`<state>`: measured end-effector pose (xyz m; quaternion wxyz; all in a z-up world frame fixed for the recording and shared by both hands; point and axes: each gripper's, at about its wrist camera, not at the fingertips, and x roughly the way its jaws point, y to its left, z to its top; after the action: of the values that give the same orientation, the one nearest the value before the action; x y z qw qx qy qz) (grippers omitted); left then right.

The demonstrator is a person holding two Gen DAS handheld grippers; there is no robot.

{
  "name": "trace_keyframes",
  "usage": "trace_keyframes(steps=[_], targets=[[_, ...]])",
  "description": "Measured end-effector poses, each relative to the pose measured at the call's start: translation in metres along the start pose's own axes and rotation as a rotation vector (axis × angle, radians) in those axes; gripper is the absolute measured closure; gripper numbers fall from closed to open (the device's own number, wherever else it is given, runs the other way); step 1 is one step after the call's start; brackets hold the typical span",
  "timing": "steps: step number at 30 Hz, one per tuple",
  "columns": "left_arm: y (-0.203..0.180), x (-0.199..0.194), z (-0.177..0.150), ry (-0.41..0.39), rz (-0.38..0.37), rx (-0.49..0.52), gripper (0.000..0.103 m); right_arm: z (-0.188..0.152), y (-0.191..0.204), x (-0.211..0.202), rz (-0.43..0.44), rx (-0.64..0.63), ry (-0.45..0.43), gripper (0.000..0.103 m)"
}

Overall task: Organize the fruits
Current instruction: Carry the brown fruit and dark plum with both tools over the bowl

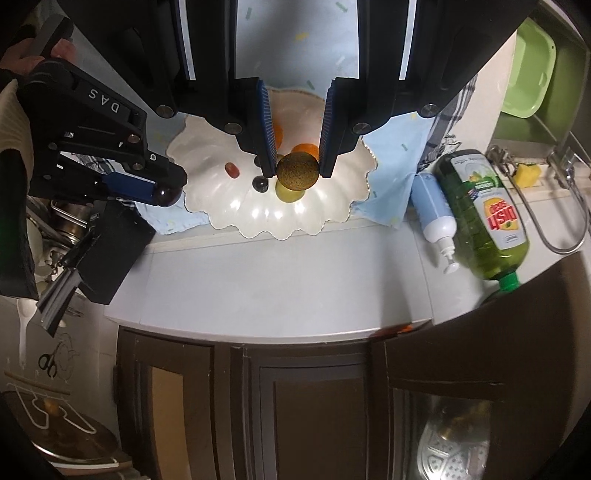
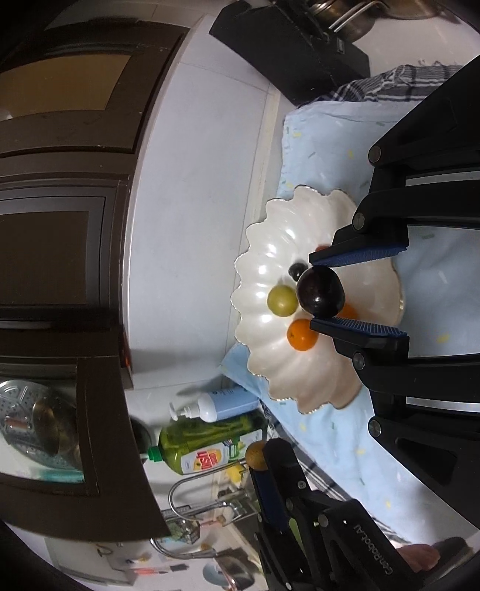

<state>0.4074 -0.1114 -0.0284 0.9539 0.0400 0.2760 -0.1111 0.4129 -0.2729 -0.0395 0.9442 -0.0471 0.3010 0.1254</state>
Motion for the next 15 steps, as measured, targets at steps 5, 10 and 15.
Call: trace_keyframes(steps=[5,10,15], targets=[[0.001,0.023,0.011,0.031,-0.009,0.003,0.079,0.009,-0.008,0.016,-0.011,0.01,0.018,0.074],[0.003,0.046,0.018,0.079,-0.034,-0.012,0.079,0.017,-0.016,0.031,-0.018,0.025,0.041,0.074],[0.007,0.07,0.021,0.135,-0.05,-0.022,0.079,0.021,-0.021,0.047,-0.026,0.028,0.074,0.074]])
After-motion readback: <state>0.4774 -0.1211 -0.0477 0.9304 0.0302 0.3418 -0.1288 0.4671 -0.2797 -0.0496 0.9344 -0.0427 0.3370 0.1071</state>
